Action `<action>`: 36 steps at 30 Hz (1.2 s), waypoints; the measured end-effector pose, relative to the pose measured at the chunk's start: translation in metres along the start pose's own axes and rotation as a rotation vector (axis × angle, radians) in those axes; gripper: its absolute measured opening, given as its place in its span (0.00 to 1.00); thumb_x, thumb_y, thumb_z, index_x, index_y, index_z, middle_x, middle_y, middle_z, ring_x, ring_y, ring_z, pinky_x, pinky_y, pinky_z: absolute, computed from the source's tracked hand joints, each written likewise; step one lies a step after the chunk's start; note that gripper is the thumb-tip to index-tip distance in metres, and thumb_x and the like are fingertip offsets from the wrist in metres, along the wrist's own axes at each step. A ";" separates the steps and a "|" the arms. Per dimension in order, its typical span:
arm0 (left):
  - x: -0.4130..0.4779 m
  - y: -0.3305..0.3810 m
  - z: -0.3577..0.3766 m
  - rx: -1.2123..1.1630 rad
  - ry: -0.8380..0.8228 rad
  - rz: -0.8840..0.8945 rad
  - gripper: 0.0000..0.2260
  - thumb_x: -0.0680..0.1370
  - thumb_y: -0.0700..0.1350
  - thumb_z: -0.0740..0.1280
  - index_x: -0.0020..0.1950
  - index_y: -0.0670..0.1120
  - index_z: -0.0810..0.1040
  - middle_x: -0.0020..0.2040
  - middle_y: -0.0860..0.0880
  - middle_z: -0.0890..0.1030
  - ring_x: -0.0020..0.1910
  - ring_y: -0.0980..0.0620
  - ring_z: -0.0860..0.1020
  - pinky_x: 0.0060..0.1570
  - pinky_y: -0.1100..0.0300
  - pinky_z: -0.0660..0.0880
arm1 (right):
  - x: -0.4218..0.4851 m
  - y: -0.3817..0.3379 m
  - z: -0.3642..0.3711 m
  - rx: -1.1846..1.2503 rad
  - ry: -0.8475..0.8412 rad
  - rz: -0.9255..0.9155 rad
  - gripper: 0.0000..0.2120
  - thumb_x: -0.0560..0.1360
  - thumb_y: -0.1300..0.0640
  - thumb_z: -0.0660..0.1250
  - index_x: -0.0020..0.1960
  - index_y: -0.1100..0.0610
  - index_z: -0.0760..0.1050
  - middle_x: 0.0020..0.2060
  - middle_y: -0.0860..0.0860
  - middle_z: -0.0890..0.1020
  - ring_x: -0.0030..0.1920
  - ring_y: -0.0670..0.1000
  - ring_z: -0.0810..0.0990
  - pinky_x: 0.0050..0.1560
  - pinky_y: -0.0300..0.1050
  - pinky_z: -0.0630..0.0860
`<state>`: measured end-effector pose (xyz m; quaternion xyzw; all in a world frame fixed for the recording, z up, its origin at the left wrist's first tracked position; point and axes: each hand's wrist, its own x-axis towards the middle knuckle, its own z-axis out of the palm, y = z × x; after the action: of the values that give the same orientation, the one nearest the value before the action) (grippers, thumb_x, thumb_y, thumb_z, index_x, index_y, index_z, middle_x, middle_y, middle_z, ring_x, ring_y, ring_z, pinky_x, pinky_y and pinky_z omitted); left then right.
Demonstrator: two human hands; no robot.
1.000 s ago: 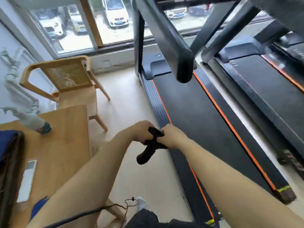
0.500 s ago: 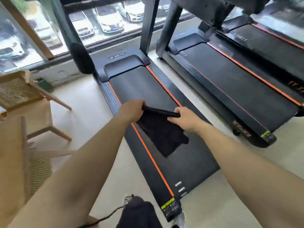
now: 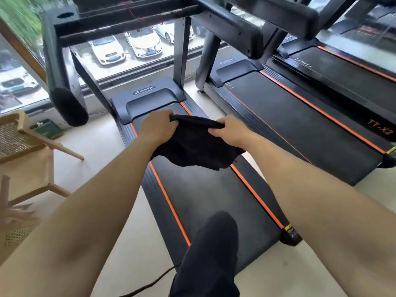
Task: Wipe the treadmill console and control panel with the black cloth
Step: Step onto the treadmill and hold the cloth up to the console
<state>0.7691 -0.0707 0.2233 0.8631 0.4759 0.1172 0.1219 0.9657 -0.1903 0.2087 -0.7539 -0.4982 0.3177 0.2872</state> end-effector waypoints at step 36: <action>0.484 -0.089 -0.224 -0.109 -0.129 -0.637 0.06 0.77 0.51 0.66 0.44 0.51 0.79 0.44 0.49 0.80 0.46 0.47 0.78 0.50 0.51 0.76 | 0.560 -0.290 -0.191 -0.192 -0.459 -0.231 0.15 0.76 0.48 0.64 0.42 0.60 0.79 0.43 0.57 0.82 0.47 0.57 0.80 0.53 0.55 0.75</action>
<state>0.8785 0.4089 0.4475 0.6687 0.7062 0.0435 0.2285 1.1162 0.4086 0.4388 -0.6240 -0.6609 0.3968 0.1282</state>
